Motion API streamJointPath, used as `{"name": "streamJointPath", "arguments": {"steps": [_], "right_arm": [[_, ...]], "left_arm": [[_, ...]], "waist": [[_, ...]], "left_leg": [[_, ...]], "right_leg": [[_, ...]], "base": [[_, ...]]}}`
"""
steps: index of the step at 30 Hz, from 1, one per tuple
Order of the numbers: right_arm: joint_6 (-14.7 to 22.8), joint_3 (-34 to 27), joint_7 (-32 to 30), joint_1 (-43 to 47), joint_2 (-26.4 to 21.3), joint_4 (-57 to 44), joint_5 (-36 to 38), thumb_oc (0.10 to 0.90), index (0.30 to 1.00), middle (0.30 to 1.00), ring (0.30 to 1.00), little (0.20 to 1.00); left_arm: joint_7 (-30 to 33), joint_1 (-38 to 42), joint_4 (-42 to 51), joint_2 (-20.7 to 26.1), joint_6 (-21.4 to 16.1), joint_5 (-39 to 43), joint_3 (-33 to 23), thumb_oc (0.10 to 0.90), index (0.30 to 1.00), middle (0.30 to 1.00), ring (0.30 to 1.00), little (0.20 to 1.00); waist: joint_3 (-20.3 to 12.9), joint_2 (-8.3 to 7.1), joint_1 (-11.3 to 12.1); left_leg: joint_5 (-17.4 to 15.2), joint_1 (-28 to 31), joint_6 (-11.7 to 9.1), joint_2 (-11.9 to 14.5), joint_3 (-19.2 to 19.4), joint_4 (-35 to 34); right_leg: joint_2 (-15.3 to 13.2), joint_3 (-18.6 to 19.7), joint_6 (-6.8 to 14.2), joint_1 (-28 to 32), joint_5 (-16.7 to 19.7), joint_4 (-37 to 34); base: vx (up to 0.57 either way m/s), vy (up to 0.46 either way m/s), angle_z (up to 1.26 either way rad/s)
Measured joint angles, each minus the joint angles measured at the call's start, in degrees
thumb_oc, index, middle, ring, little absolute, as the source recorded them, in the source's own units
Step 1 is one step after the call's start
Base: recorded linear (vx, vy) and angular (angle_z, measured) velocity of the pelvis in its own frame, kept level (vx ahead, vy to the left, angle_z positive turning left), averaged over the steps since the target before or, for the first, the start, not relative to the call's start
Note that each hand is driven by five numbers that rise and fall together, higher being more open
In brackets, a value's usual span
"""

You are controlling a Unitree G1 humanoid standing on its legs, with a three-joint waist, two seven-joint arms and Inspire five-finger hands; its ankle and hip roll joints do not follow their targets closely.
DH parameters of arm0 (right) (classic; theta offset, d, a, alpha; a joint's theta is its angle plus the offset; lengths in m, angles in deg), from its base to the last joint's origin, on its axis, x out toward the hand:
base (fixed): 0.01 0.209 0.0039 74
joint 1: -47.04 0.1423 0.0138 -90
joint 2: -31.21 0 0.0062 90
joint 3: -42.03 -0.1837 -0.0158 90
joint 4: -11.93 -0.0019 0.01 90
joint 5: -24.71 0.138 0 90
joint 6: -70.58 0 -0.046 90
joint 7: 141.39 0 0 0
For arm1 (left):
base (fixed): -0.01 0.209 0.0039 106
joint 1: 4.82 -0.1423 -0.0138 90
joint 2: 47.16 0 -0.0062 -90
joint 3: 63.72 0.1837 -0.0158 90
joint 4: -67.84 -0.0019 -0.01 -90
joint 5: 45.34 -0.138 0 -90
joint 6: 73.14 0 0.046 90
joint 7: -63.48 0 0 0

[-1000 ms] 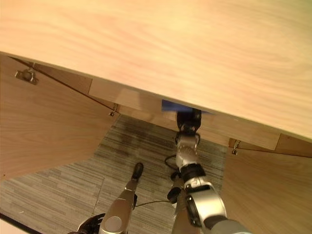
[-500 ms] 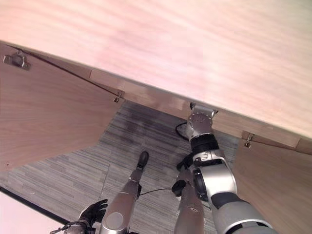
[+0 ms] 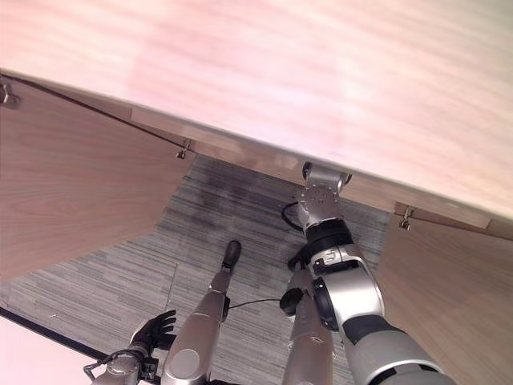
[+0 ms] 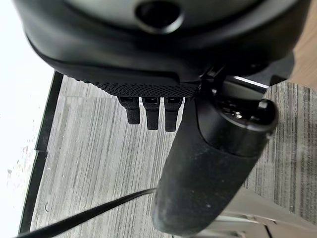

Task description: Put the empty folder in the office cabinet

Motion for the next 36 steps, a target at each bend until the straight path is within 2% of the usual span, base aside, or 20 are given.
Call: {"name": "streamJointPath", "arguments": {"steps": [4,5,9,10,12,13,14,16,18,21,25,36], "right_arm": [[0.7,0.2,0.0,0.4,0.0,-2.9,-1.4,0.4,0.3,0.3,0.3,0.3],[1.1,0.7,0.0,0.5,-0.1,-4.2,-1.5,0.4,0.3,0.3,0.3,0.3],[1.8,1.2,-0.3,0.7,-1.0,-6.7,-1.9,0.4,0.3,0.3,0.3,0.3],[2.4,1.4,-0.3,0.6,-1.4,-6.7,-2.5,0.4,0.3,0.3,0.3,0.3],[2.8,1.5,-0.8,0.5,-2.4,-6.8,-2.6,0.4,0.3,0.3,0.3,0.3],[2.9,1.6,-0.8,0.5,-2.8,-7.5,-3.6,0.4,0.3,0.3,0.3,0.3],[3.1,1.7,-0.8,0.2,-2.9,-8.7,-3.7,0.4,0.3,0.3,0.3,0.3],[3.8,1.8,-0.9,-0.1,-2.8,-10.1,-3.8,0.4,0.3,0.3,0.3,0.3],[3.7,2.6,-0.7,0.3,-3.0,-10.7,-4.3,0.4,0.3,0.3,0.3,0.3],[3.2,5.5,-0.1,0.2,-3.1,-10.7,-4.8,0.4,0.3,0.3,0.3,0.3],[2.1,5.5,-0.1,-0.6,-2.8,-10.6,-4.7,0.4,0.3,0.3,0.3,0.3],[2.1,4.9,-0.2,-0.4,-2.6,-10.1,-3.7,0.4,0.3,0.3,0.3,0.3]], "left_arm": [[0.3,0.3,0.8,0.1,-0.4,0.0,0.1,0.8,0.9,0.9,0.9,0.9],[0.7,0.3,0.9,0.1,-0.3,0.0,0.6,0.8,0.9,0.9,0.9,0.9],[0.9,0.3,0.6,0.0,-0.3,0.0,1.5,0.8,0.9,0.9,0.9,0.9],[1.0,0.4,0.4,0.1,-0.3,0.0,1.5,0.8,0.9,0.9,0.9,0.9],[1.2,0.2,0.2,0.2,-0.2,0.0,1.9,0.8,0.9,0.9,0.9,0.9],[1.4,0.3,0.3,0.3,-0.1,0.0,1.9,0.8,0.9,0.9,0.9,0.9],[1.4,0.3,0.5,0.3,0.0,0.0,2.0,0.8,0.9,0.9,0.9,0.9],[1.4,0.3,0.6,0.5,0.1,0.0,2.2,0.8,0.9,0.9,0.9,0.9],[1.4,0.3,0.6,0.6,0.2,0.0,2.6,0.8,0.9,0.9,0.9,0.9],[1.3,0.2,0.4,0.7,1.0,-0.1,3.1,0.8,0.9,0.9,0.9,0.9],[1.2,0.2,0.5,0.7,1.1,-0.1,3.2,0.8,0.9,0.9,0.9,0.9],[1.0,0.3,0.5,0.9,1.2,0.0,2.6,0.8,0.9,0.9,0.9,0.9]], "waist": [[0.0,-0.25,-0.8],[0.0,-0.24,-1.3],[0.0,-0.14,-1.8],[0.0,-0.06,-2.7],[0.0,-0.04,-2.8],[0.0,-0.02,-2.9],[0.1,0.14,-2.9],[0.1,0.2,-2.7],[0.2,0.28,-2.6],[0.2,0.28,-2.9],[0.2,0.28,-2.8],[0.2,0.24,-2.6]], "left_leg": [[-2.4,-6.3,0.1,-1.7,0.2,7.9],[-4.6,-10.1,0.6,-2.7,0.4,14.0],[-10.0,-17.3,2.4,-5.1,1.9,26.5],[-11.2,-20.3,3.3,-6.8,2.3,31.4],[-14.0,-23.6,4.6,-7.5,3.4,37.6],[-14.7,-26.6,5.6,-8.5,3.5,41.0],[-14.3,-28.0,6.6,-7.8,4.1,42.0],[-14.6,-31.0,7.5,-8.1,5.2,45.7],[-14.7,-32.6,7.3,-9.2,5.4,47.6],[-14.1,-34.2,7.0,-9.5,5.8,47.9],[-13.5,-34.8,7.3,-9.7,6.0,47.9],[-12.4,-33.6,7.7,-9.6,6.6,46.7]], "right_leg": [[-1.5,1.9,0.0,-4.1,0.0,3.1],[-2.4,4.1,0.0,-6.8,0.0,5.7],[-5.6,9.3,0.7,-14.4,-1.6,15.2],[-7.2,10.7,1.2,-16.8,-1.9,18.6],[-8.9,13.0,2.1,-20.6,-4.6,24.0],[-9.2,13.5,3.6,-22.5,-5.0,24.4],[-9.5,14.1,4.9,-23.8,-6.0,26.5],[-10.2,19.4,5.0,-28.5,-12.2,41.4],[-10.7,20.8,5.3,-27.8,-17.1,44.3],[-11.5,20.3,5.3,-28.7,-16.1,43.3],[-11.6,20.2,5.2,-28.8,-15.1,42.2],[-12.1,19.5,5.0,-27.2,-12.8,40.3]], "base": [[-0.05,0.104,-0.02],[-0.07,0.21,-0.12],[-0.03,0.15,-0.21],[-0.01,0.135,-0.02],[0.0,0.102,-0.05],[0.0,0.096,-0.19],[0.01,0.069,-0.19],[0.01,0.03,-0.01],[0.0,0.013,0.02],[0.0,0.009,-0.06],[0.0,0.0,0.0],[0.0,0.0,-0.01]]}}
